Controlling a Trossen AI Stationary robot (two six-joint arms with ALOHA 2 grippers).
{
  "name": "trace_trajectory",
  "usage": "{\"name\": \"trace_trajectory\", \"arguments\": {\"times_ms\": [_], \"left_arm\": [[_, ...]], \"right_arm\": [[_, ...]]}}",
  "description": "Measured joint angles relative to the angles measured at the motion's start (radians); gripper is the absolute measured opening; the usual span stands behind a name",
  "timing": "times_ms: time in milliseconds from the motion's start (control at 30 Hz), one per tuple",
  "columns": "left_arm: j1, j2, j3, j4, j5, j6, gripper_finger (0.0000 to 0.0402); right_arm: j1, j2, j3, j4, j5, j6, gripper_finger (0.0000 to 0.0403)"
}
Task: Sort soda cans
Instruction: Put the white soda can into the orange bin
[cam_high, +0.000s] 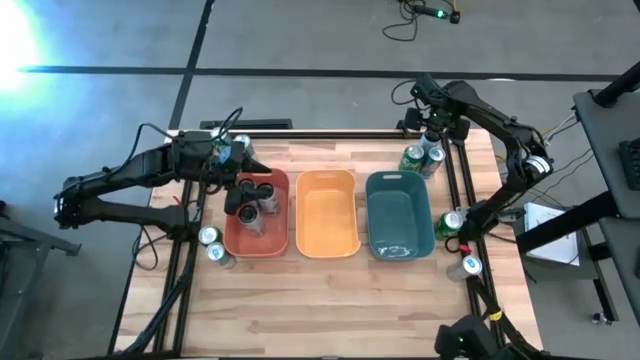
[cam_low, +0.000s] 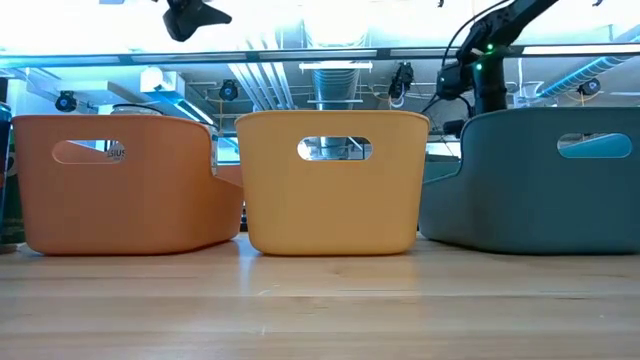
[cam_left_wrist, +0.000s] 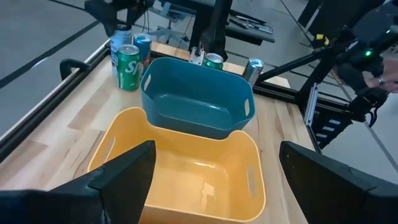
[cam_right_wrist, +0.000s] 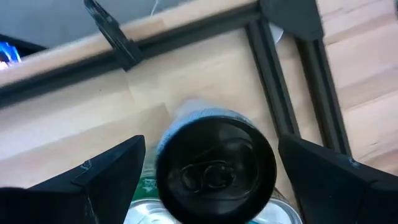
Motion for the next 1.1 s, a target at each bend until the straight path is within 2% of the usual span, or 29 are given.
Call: {"name": "trace_trajectory", "arguments": {"times_ms": [300, 500, 667, 933, 1100], "left_arm": [[0.000, 0.054, 0.000, 0.046, 0.000, -0.007, 0.0326], [0.000, 0.074, 0.000, 0.047, 0.001, -0.021, 0.0327], [0.000, 0.024, -0.002, 0.053, 0.009, -0.001, 0.0326], [0.000, -0.094, -0.002, 0.066, 0.004, 0.025, 0.0327], [0.000, -0.152, -0.002, 0.069, 0.149, 0.053, 0.0327]], "right_arm": [[-0.006, -0.002, -0.049, 0.054, -0.026, -0.012, 0.0361], [-0.007, -0.002, -0.050, 0.053, -0.049, -0.009, 0.0308], [-0.010, -0.002, -0.050, 0.056, -0.045, -0.012, 0.0255], [0.007, -0.016, -0.028, 0.048, -0.048, -0.061, 0.0263], [0.039, -0.034, 0.073, 0.054, -0.047, -0.088, 0.0258]]}}
